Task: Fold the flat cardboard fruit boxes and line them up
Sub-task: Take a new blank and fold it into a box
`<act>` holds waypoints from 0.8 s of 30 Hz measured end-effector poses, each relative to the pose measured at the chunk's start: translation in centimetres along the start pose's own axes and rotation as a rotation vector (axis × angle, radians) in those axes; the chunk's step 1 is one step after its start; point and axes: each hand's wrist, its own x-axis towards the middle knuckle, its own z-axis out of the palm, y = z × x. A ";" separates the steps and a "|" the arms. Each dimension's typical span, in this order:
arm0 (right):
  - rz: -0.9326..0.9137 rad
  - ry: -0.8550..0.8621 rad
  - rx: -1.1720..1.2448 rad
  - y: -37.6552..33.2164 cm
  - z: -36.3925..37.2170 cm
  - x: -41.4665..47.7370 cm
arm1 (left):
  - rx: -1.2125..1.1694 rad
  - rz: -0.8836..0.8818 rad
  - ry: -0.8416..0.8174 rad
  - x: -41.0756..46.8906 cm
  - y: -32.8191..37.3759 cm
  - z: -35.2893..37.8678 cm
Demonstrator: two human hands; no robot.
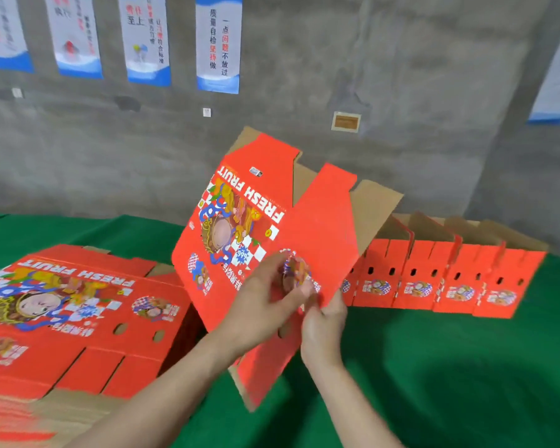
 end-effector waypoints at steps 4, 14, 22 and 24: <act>-0.123 -0.129 0.020 -1.2 1.0 -3.2 | -0.165 -0.034 -0.001 0.0 3.9 1.2; -0.350 -0.678 -0.648 0.4 -2.0 -5.7 | -0.389 -0.170 0.451 -3.0 0.9 -3.3; -0.298 -0.251 -0.894 -4.3 -6.5 3.1 | -0.407 -0.269 0.271 -6.7 -4.3 -8.1; -0.230 -0.233 -0.931 -5.2 -7.6 4.3 | -0.435 -0.266 0.257 -7.4 -4.5 -8.2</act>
